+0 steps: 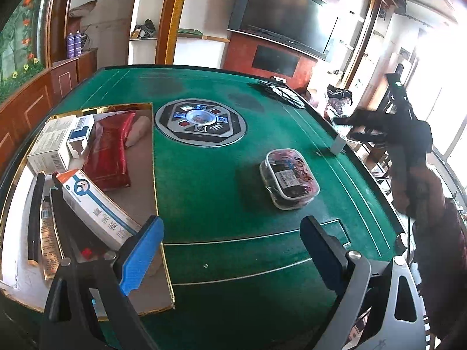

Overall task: Organize objects
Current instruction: 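Grasp clear figurine box with right tool, then close right tool on white charger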

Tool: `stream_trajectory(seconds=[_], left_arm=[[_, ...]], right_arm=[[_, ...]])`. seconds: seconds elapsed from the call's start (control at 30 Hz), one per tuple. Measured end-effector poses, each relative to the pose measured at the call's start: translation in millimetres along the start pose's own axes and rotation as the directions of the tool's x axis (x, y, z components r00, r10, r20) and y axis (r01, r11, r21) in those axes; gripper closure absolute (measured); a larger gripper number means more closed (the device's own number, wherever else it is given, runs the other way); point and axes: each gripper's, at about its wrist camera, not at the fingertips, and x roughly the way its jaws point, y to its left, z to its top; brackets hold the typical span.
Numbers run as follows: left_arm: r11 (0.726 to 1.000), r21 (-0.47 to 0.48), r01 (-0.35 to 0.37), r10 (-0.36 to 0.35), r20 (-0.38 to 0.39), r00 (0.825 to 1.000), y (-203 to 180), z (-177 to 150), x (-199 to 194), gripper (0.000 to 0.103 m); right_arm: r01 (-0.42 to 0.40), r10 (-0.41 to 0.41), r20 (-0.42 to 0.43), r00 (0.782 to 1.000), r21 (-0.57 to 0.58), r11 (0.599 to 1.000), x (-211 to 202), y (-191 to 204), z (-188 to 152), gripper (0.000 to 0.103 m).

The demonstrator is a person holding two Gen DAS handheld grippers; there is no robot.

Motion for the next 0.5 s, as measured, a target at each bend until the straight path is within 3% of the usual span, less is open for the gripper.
stream_trajectory(seconds=[0.07, 0.2, 0.37, 0.5], left_arm=[[1.0, 0.001, -0.003, 0.003, -0.004, 1.0, -2.1, -1.1, 0.5, 0.009], [1.0, -0.004, 0.005, -0.005, -0.018, 1.0, -6.4, -2.6, 2.4, 0.009], [1.0, 0.022, -0.014, 0.014, -0.012, 1.0, -13.1, -3.5, -3.4, 0.009], [1.0, 0.023, -0.022, 0.022, -0.018, 1.0, -13.8, -3.4, -5.9, 0.009]], right_arm=[[0.095, -0.1, 0.048, 0.994, 0.097, 0.991, -8.2, -35.9, 10.7, 0.005], [0.158, -0.162, 0.003, 0.987, 0.196, 0.968, 10.9, -74.1, 19.1, 0.005], [0.201, -0.201, -0.023, 0.979, 0.225, 0.953, 42.9, -76.5, 17.5, 0.006], [0.303, -0.308, -0.001, 0.951, 0.178, 0.936, 64.5, -58.9, 20.0, 0.008]])
